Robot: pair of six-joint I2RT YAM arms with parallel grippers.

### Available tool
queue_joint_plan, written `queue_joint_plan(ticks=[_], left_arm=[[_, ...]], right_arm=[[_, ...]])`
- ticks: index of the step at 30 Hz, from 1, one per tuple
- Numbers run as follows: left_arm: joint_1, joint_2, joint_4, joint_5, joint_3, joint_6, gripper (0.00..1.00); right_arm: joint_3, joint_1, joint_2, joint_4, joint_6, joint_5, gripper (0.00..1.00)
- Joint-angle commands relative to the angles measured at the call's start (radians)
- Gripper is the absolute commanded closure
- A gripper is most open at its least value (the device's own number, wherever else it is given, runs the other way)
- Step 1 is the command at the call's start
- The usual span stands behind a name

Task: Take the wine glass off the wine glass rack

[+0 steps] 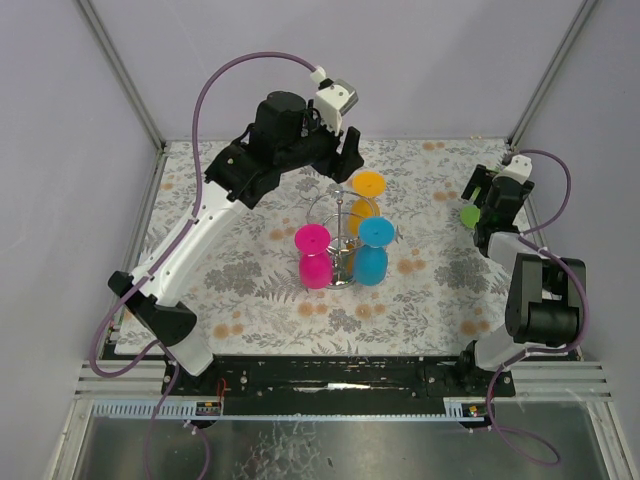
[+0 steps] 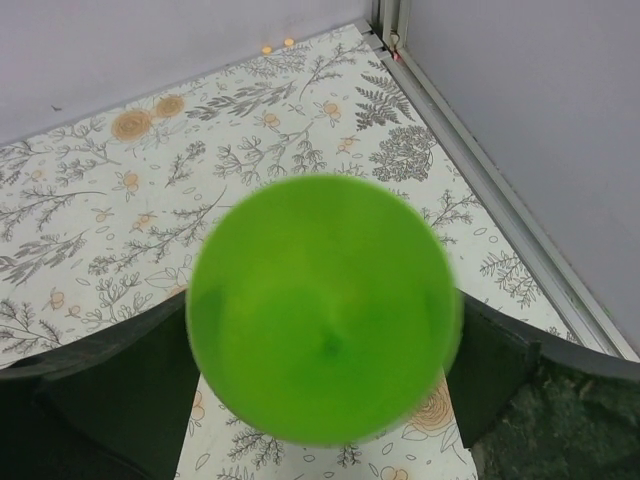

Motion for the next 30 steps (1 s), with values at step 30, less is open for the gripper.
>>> queue_joint_plan(ticks=[30], left_arm=[[0.321, 0.251, 0.066, 0.37, 0.17, -0.471, 0.24]], right_arm=[[0.715, -0.013, -0.353, -0.755, 0.155, -0.466, 0.0]])
